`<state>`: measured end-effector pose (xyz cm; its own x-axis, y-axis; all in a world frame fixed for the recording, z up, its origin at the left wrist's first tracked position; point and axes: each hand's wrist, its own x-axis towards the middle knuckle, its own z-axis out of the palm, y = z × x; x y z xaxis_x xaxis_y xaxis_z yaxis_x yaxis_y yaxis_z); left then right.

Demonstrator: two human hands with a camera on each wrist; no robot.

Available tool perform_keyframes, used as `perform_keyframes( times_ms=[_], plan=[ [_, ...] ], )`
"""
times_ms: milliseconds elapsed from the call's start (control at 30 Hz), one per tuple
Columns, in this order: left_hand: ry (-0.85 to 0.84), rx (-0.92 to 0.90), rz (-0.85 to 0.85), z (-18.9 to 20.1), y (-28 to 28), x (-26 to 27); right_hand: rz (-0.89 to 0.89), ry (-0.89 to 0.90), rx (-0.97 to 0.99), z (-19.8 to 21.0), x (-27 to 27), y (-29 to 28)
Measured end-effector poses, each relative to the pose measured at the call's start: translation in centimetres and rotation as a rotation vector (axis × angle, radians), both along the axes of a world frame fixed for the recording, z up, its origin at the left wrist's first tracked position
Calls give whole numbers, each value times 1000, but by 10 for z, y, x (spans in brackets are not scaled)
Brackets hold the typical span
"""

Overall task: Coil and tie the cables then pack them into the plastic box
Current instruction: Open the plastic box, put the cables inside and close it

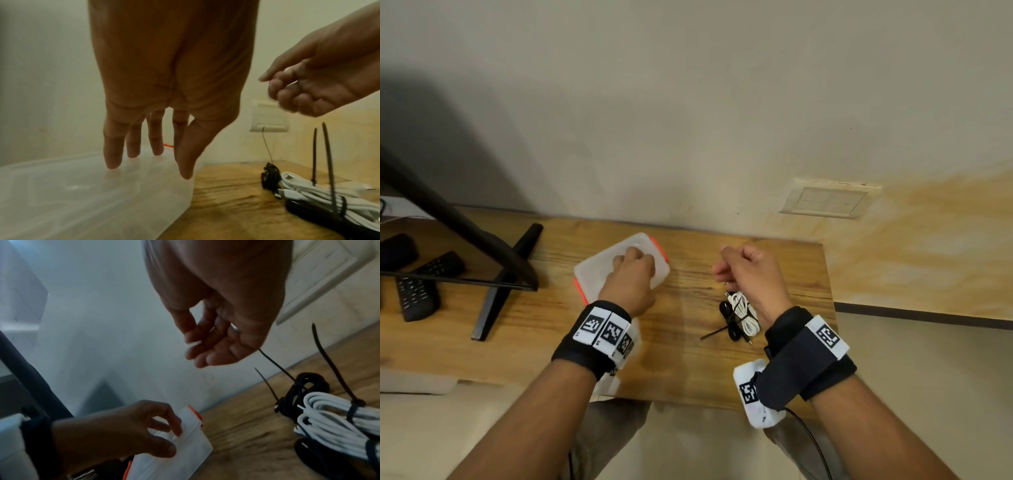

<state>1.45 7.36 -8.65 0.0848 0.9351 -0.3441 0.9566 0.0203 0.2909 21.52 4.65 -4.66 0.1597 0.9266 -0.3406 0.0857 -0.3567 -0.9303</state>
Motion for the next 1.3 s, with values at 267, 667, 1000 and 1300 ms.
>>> perform_keyframes(
  times_ms=[267, 667, 1000, 1300],
  plan=[
    [-28, -17, -250, 11, -16, 4, 458, -675, -124, -27, -16, -1],
    [-127, 14, 421, 4, 3, -55, 518, -786, -141, -45, -34, 7],
    [-242, -92, 535, -3, 7, -59, 436, -690, -247, -50, -34, 13],
    [-217, -57, 555, -3, 2, -69, 446, -861, -235, -38, -26, 11]
  ],
)
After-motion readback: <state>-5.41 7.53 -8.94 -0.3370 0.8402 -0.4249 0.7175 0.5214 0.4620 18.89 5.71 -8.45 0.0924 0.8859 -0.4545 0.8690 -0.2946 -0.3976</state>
